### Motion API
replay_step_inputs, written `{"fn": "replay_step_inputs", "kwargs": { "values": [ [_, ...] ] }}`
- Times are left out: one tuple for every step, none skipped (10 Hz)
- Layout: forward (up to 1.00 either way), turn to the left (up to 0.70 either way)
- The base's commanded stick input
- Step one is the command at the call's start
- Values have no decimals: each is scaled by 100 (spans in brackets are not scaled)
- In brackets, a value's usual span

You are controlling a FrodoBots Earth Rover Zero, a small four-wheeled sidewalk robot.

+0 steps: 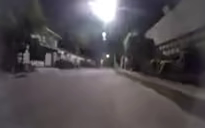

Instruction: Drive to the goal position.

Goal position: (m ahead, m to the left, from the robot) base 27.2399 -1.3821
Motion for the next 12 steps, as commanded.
{"fn": "replay_step_inputs", "kwargs": {
  "values": [
    [70,0],
    [70,0],
    [70,0],
    [70,0],
    [70,0],
    [70,0],
    [70,0],
    [70,0],
    [70,0],
    [70,0],
    [70,0],
    [70,0]
  ]
}}
